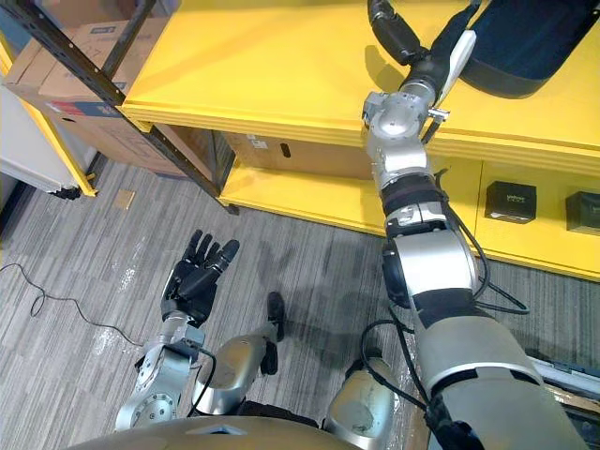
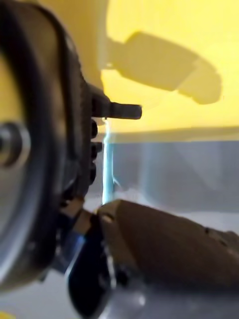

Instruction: Walk over and take three plastic housings, then place them on the shelf

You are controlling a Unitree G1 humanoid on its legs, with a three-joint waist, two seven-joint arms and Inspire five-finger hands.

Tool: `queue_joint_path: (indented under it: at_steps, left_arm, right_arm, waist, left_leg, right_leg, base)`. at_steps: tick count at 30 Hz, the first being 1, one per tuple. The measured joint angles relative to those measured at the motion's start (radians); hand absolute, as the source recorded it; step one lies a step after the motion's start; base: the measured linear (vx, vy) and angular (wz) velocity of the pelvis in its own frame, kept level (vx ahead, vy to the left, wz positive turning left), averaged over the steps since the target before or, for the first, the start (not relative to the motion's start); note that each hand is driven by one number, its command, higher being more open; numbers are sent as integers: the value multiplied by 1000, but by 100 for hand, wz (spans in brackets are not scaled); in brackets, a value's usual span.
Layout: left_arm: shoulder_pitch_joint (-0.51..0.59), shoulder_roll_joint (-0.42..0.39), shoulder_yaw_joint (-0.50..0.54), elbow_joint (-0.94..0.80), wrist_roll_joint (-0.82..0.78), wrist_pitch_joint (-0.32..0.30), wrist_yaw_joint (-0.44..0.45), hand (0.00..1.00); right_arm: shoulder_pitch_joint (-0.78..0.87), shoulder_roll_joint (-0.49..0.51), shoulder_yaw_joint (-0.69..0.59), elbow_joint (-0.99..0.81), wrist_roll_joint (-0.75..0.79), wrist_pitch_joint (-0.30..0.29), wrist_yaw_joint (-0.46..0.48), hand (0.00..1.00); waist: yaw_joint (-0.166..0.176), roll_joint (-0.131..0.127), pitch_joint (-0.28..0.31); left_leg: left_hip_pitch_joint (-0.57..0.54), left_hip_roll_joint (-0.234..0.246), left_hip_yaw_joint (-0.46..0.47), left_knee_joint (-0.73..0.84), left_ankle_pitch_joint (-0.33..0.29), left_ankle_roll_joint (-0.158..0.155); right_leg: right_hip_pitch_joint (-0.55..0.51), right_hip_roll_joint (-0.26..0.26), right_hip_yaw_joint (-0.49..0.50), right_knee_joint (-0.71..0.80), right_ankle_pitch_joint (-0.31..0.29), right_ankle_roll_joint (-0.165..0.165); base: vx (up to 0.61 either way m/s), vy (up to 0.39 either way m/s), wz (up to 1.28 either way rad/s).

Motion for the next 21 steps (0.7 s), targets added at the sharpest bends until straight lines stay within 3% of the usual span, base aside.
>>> queue_joint_path:
  at_steps: [16,21]
  left_arm:
    - [2,17,0,0,5,5,-34,100]
    - [10,19,-1,0,7,8,-50,100]
  right_arm:
    - [142,34,-9,-135,-43,-24,69,100]
    - [226,55,-7,-174,-58,-21,62,100]
  waist:
    - [-23,0,-3]
    - [-24,-19,-44]
  left_leg:
    - [53,10,33,-6,-10,-13]
    - [63,10,35,-7,-15,-19]
  right_leg:
    - [53,24,20,-60,17,8]
    - [81,31,7,-101,26,16]
  base:
    - [36,-4,-7]
    - [38,9,3]
